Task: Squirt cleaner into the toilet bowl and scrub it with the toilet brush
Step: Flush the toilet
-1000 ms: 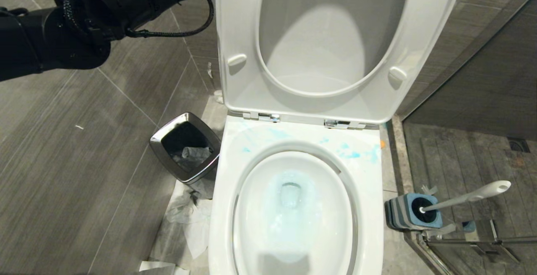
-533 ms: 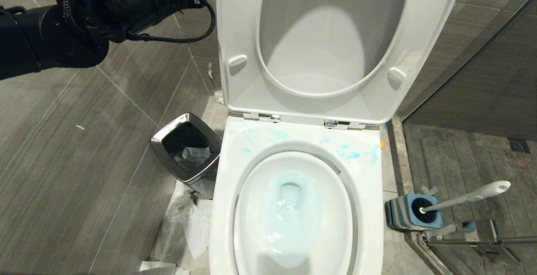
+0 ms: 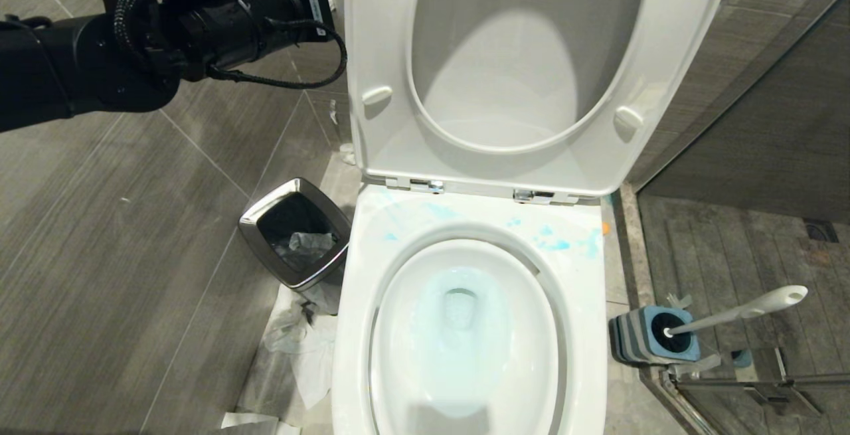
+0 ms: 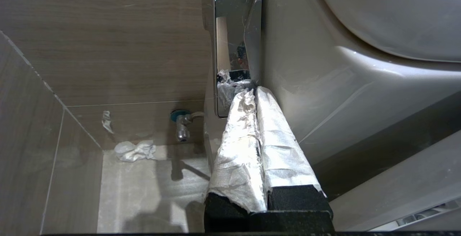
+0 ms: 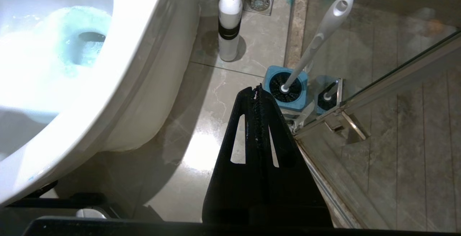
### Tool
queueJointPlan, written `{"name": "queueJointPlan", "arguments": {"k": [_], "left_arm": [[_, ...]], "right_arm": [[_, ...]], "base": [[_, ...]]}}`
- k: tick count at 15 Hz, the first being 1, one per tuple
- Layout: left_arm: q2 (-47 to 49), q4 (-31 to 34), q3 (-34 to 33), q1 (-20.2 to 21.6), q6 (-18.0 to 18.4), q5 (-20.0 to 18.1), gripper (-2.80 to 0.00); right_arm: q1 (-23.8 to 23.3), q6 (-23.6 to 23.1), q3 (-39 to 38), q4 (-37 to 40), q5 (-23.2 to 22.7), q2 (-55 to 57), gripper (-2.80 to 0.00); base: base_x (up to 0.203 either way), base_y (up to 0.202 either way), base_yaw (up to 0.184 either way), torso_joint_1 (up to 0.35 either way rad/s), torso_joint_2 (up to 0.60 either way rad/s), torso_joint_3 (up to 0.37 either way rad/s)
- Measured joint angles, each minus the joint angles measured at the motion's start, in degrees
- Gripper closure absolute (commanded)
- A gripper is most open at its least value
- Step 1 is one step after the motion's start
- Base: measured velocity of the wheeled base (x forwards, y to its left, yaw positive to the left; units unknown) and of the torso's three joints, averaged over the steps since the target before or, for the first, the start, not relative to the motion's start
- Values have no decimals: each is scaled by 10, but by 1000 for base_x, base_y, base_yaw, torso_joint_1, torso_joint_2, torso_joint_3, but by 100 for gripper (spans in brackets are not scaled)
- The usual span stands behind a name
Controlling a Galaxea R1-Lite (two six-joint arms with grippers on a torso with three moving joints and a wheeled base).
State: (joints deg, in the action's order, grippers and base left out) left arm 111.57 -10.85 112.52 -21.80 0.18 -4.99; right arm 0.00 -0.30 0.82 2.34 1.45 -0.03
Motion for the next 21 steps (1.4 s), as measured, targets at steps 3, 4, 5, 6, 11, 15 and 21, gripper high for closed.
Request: {"name": "queueJointPlan", "arguments": {"k": [3,4,5,6,11,15,21], "left_arm": [[-1,-1,0,0,-1,0,0],[-2,-2,0,0,-2,0,0],[-2,-3,0,1,-2,0,0],[-3,-3,0,1,-3,0,0],[-12,-3,0,4,-4,0,0],[-35,5,0,10,-22,7,0],[-92,8,-3,30,-22,1,0]], "right_arm": [[0,0,0,0,0,0,0],[0,0,0,0,0,0,0],[0,0,0,0,0,0,0],[0,0,0,0,0,0,0],[0,0,0,0,0,0,0],[0,0,0,0,0,0,0],[0,0,0,0,0,0,0]], "base": [[0,0,0,0,0,0],[0,0,0,0,0,0],[0,0,0,0,0,0],[0,0,0,0,0,0],[0,0,0,0,0,0],[0,0,0,0,0,0],[0,0,0,0,0,0]]}}
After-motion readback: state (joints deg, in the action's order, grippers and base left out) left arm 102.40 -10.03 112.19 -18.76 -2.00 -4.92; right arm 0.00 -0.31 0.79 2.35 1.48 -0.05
